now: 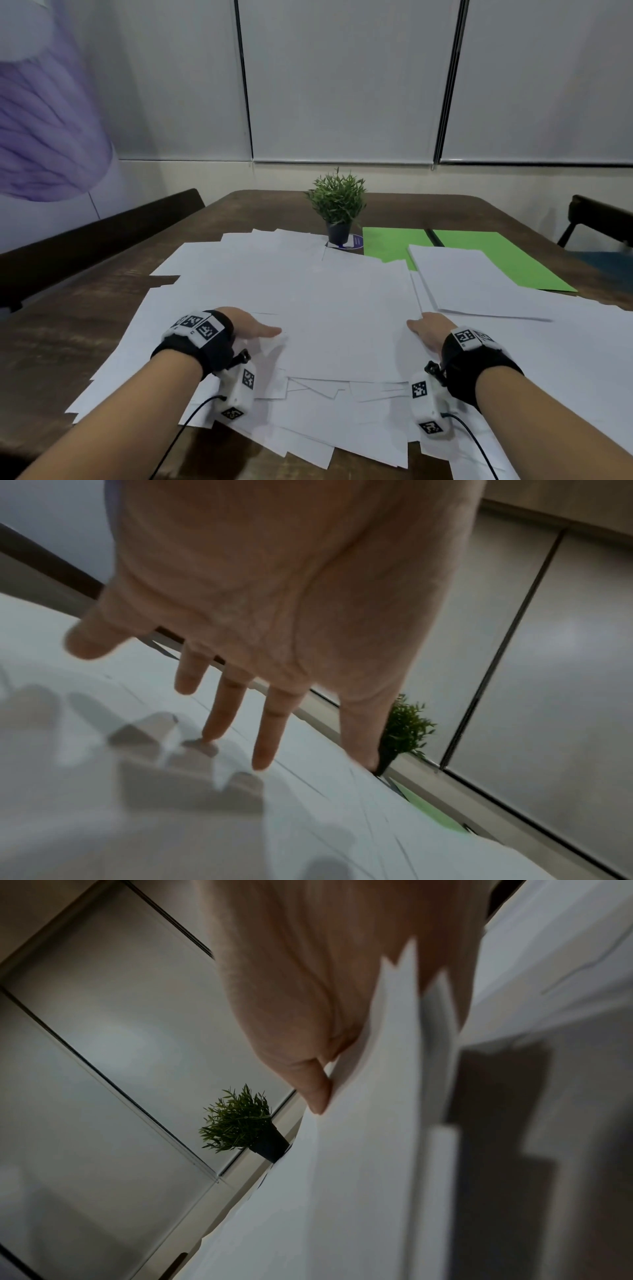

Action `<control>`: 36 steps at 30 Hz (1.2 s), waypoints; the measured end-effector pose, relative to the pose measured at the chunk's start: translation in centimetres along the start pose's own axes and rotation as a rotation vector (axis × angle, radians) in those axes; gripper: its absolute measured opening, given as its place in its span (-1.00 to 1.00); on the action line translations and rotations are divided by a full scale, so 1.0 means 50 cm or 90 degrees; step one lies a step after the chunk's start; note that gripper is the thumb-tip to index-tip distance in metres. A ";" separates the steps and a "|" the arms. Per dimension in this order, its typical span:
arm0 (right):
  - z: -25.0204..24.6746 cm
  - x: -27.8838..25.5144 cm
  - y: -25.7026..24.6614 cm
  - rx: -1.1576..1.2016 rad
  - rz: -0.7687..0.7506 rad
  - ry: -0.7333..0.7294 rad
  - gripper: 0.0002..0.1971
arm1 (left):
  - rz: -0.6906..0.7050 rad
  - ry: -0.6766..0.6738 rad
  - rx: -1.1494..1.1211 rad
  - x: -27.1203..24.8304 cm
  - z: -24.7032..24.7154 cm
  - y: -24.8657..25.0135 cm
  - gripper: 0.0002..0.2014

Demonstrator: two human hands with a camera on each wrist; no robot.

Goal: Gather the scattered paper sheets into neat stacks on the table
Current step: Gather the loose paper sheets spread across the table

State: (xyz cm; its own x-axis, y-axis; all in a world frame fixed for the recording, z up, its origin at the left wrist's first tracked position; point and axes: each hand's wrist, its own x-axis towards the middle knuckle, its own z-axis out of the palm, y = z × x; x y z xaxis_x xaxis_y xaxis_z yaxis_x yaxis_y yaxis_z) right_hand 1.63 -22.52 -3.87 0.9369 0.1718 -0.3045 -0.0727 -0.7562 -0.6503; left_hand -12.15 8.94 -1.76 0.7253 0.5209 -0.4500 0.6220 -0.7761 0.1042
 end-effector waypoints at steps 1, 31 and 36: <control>-0.002 -0.005 -0.003 -0.013 -0.003 0.001 -0.56 | -0.009 0.004 -0.024 -0.001 -0.011 0.001 -0.21; -0.029 0.002 -0.059 -0.426 -0.047 -0.113 -0.57 | -0.190 0.314 -0.269 0.136 -0.076 -0.117 -0.79; -0.026 -0.010 -0.056 -0.271 -0.006 -0.065 -0.54 | -0.166 0.372 -0.286 0.117 -0.085 -0.147 -0.75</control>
State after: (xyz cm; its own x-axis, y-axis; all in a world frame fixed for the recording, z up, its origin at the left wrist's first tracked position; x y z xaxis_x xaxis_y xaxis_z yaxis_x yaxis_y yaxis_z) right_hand 1.80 -21.30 -0.99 0.8964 0.2254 -0.3815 0.1030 -0.9434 -0.3153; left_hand -11.20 19.20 -1.40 0.4999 0.8659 0.0187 0.7627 -0.4503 0.4642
